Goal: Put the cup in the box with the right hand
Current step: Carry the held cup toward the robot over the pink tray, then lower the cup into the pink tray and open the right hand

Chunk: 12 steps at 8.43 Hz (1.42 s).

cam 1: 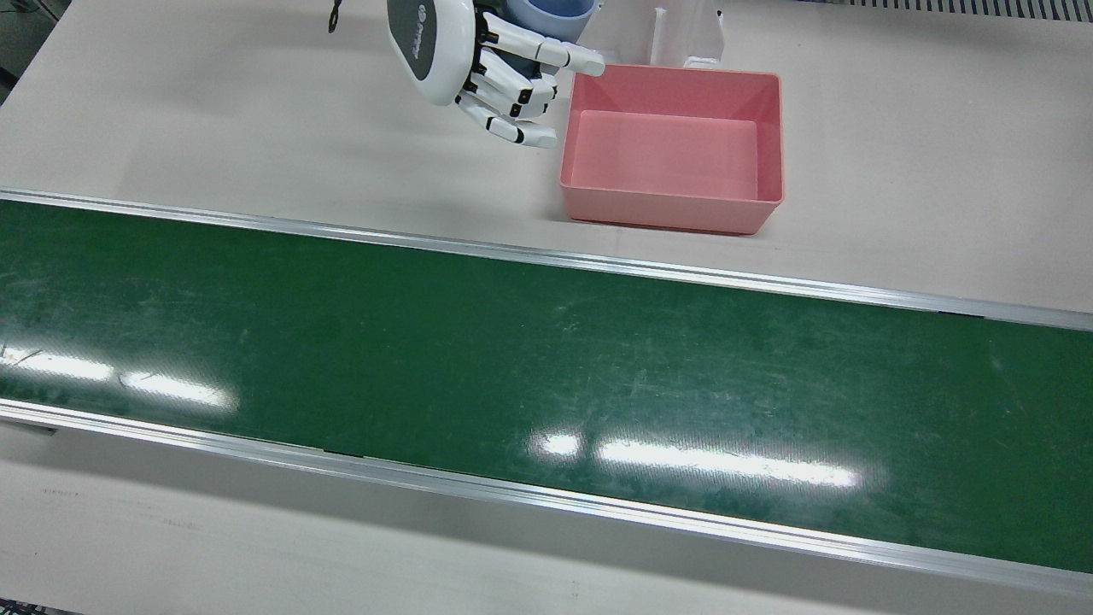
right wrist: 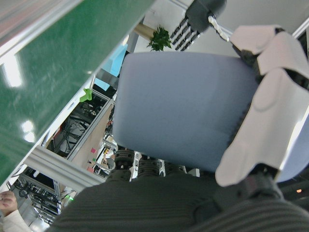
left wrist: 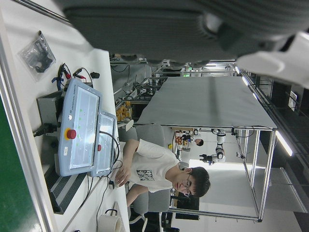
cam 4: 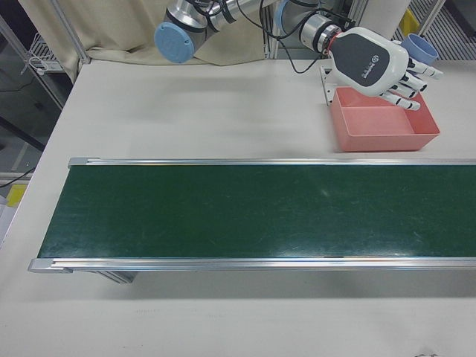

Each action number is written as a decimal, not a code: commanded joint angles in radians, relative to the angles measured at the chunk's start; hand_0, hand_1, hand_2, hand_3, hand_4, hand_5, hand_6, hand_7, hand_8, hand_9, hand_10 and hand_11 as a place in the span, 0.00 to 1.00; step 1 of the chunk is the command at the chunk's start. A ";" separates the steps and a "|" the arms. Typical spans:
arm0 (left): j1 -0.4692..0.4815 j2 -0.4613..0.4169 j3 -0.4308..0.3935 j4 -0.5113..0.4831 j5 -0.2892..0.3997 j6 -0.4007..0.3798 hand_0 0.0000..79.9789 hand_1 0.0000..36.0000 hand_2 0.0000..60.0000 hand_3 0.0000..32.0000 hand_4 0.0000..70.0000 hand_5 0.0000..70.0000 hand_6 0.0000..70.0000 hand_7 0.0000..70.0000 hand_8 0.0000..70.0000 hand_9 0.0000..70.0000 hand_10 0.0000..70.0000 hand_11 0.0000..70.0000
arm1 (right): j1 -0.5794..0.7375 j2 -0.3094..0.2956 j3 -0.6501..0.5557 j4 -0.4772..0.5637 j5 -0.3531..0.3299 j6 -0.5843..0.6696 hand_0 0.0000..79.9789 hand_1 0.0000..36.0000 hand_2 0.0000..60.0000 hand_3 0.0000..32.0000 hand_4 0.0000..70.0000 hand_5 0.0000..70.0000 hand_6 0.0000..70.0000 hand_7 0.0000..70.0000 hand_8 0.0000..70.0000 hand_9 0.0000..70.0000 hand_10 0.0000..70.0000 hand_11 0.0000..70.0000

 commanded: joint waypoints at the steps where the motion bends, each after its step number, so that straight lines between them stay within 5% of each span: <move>1: 0.000 0.000 0.000 0.001 0.001 0.000 0.00 0.00 0.00 0.00 0.00 0.00 0.00 0.00 0.00 0.00 0.00 0.00 | -0.160 0.003 -0.166 0.131 0.004 -0.099 0.59 0.51 0.56 0.00 0.37 0.12 0.50 1.00 0.58 0.93 0.32 0.48; 5: 0.000 0.000 0.000 0.001 0.001 0.000 0.00 0.00 0.00 0.00 0.00 0.00 0.00 0.00 0.00 0.00 0.00 0.00 | -0.207 0.003 -0.241 0.138 0.006 -0.089 0.60 0.51 0.50 0.00 0.36 0.12 0.49 1.00 0.56 0.91 0.30 0.45; 6: 0.000 0.000 0.002 0.001 0.001 0.000 0.00 0.00 0.00 0.00 0.00 0.00 0.00 0.00 0.00 0.00 0.00 0.00 | -0.207 0.003 -0.239 0.138 0.010 -0.089 0.61 0.42 0.30 0.00 0.46 0.11 0.48 1.00 0.53 0.87 0.26 0.39; 7: 0.000 0.000 0.000 0.001 0.001 0.000 0.00 0.00 0.00 0.00 0.00 0.00 0.00 0.00 0.00 0.00 0.00 0.00 | -0.208 0.005 -0.238 0.138 0.010 -0.089 0.63 0.03 0.00 0.00 0.74 0.06 0.43 1.00 0.42 0.76 0.17 0.24; 8: 0.000 0.000 0.002 0.001 0.001 0.000 0.00 0.00 0.00 0.00 0.00 0.00 0.00 0.00 0.00 0.00 0.00 0.00 | -0.207 0.005 -0.236 0.138 0.012 -0.087 0.59 0.00 0.00 0.00 0.74 0.03 0.35 1.00 0.33 0.67 0.11 0.16; 9: 0.000 0.000 0.002 0.001 0.001 0.000 0.00 0.00 0.00 0.00 0.00 0.00 0.00 0.00 0.00 0.00 0.00 0.00 | -0.208 0.005 -0.236 0.138 0.009 -0.089 0.51 0.00 0.00 0.00 0.71 0.01 0.35 1.00 0.33 0.67 0.09 0.11; 11: 0.000 0.000 0.000 0.001 0.001 0.000 0.00 0.00 0.00 0.00 0.00 0.00 0.00 0.00 0.00 0.00 0.00 0.00 | -0.211 0.005 -0.215 0.126 0.006 -0.092 0.00 0.00 0.00 0.00 0.55 0.00 0.34 1.00 0.33 0.69 0.07 0.08; 12: 0.000 0.000 0.000 0.001 0.001 0.000 0.00 0.00 0.00 0.00 0.00 0.00 0.00 0.00 0.00 0.00 0.00 0.00 | -0.213 0.005 -0.210 0.125 0.004 -0.092 0.00 0.00 0.00 0.00 0.52 0.00 0.34 1.00 0.34 0.69 0.07 0.08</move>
